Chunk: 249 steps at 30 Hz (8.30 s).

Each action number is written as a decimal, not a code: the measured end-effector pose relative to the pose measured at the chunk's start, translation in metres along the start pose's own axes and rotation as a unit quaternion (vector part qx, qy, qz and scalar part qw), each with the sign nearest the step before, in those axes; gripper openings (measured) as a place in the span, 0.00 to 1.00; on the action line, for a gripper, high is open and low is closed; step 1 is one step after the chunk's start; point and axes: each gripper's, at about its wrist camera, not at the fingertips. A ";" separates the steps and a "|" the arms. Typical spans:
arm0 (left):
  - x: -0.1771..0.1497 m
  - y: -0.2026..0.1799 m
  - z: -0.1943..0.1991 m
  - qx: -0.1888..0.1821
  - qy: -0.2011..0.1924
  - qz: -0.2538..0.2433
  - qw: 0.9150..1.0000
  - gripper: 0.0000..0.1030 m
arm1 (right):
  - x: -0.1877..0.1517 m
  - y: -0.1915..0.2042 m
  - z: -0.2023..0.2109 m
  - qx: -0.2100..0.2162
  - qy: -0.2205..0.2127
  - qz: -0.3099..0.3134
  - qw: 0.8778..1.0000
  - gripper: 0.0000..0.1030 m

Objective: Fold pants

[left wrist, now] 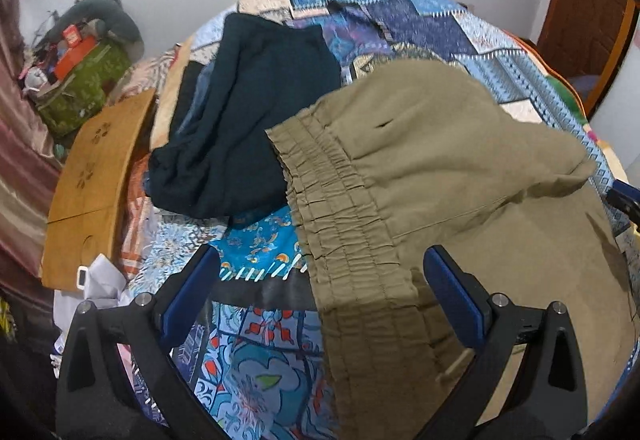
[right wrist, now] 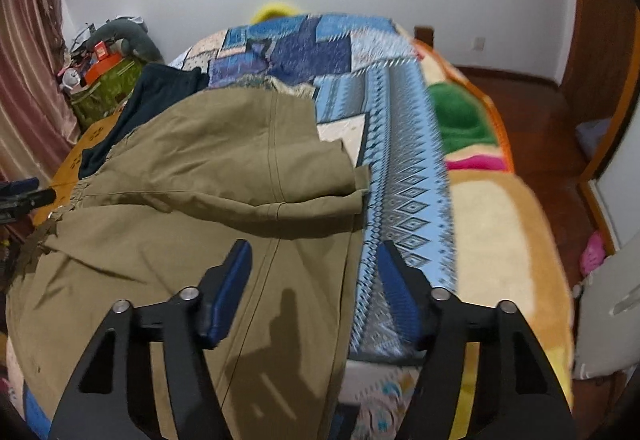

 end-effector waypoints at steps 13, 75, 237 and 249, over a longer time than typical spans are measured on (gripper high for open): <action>0.004 0.002 -0.033 -0.065 0.062 -0.002 0.996 0.80 | 0.010 -0.013 -0.048 0.022 0.065 0.018 0.997 0.40; 0.034 0.023 -0.025 -0.059 0.055 0.029 0.996 0.72 | 0.039 -0.023 0.013 -0.007 -0.022 0.054 0.998 0.38; -0.003 0.013 0.076 -0.106 -0.039 -0.012 0.994 0.12 | 0.053 0.030 0.095 0.028 -0.127 0.116 0.985 0.09; -0.040 0.023 0.100 -0.080 -0.049 -0.001 0.996 0.53 | -0.018 0.030 0.085 0.029 -0.077 0.097 0.992 0.10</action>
Point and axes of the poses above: each gripper's, at about its wrist camera, not at the fingertips, and z roughly against the way its jaws point, y to its left, x to its top, and after that the axes turned 9 degrees about z, right-handed
